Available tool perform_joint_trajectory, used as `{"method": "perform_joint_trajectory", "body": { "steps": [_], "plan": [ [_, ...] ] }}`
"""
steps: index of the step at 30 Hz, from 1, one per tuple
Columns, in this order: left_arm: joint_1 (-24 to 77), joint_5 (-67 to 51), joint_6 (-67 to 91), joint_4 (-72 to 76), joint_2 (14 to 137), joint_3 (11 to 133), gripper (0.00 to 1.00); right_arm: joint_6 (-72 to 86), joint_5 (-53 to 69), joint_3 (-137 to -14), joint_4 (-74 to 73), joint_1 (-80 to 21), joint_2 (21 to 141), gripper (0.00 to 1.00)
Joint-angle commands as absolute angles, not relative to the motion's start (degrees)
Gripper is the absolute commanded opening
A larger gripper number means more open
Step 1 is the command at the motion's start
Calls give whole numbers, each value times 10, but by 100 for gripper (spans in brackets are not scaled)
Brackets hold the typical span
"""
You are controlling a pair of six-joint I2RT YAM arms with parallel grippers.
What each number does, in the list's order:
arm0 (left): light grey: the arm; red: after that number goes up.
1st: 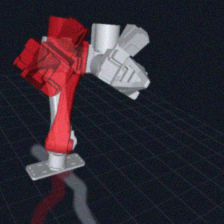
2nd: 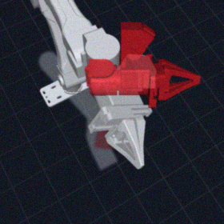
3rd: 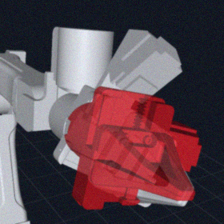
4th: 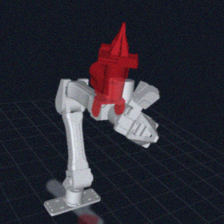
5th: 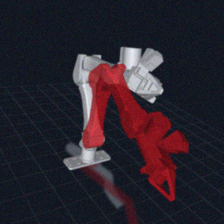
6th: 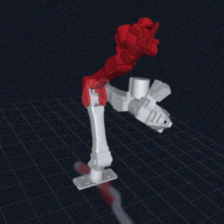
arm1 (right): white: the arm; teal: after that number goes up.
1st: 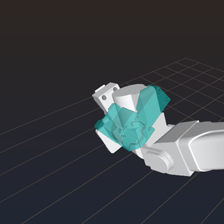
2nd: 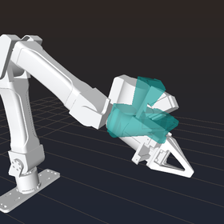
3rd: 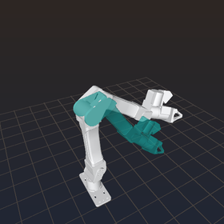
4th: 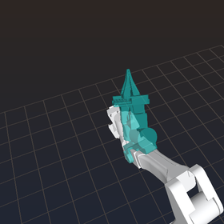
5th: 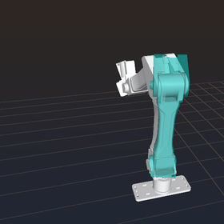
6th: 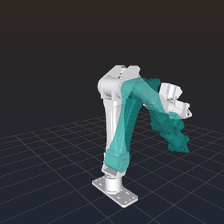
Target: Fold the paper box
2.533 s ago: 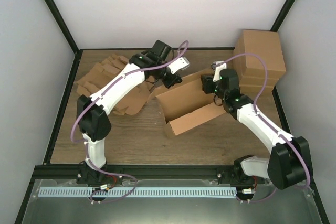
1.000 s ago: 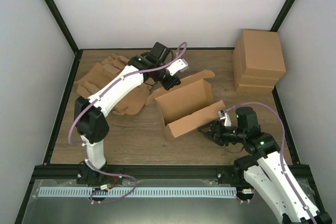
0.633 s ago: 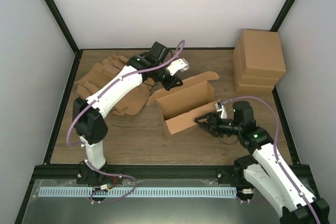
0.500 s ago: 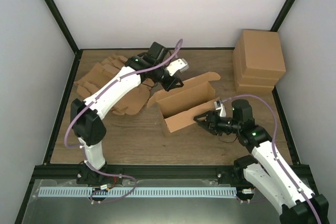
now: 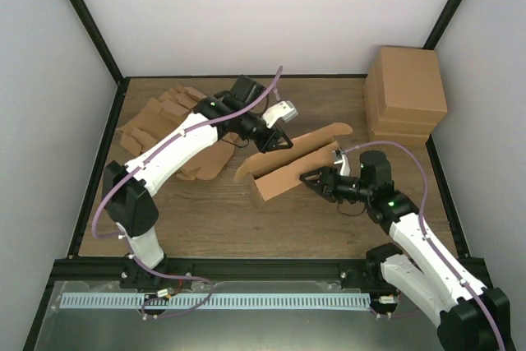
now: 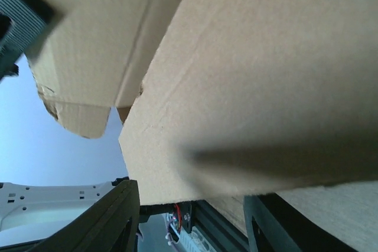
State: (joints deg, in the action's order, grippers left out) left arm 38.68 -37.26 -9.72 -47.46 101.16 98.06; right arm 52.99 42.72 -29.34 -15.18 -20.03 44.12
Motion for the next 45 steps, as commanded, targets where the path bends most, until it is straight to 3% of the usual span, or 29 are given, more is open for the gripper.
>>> {"method": "perform_joint_trajectory", "body": {
  "steps": [1, 8, 19, 26, 29, 35, 40, 45],
  "plan": [
    [398, -405, -83, -459, 990, 951, 4, 514, 408, -281, -68, -203, 460, 50],
    [402, -397, -90, -467, 979, 957, 4, 514, 365, -253, 18, -208, 501, 50],
    [409, -359, -117, -523, 1009, 1061, 8, 543, 282, -271, 175, -238, 575, 51],
    [446, -277, -118, -456, 1006, 932, 13, 540, 244, -255, 237, -243, 661, 50],
    [448, -290, -91, -408, 992, 881, 22, 542, 235, -248, 265, -255, 672, 49],
    [448, -294, -74, -395, 992, 862, 57, 523, 203, -248, 234, -266, 667, 49],
    [447, -271, -56, -384, 979, 857, 72, 521, 178, -216, 233, -266, 629, 49],
    [447, -190, -34, -378, 927, 854, 90, 486, 132, -279, 78, -266, 636, 49]
  ]
}}
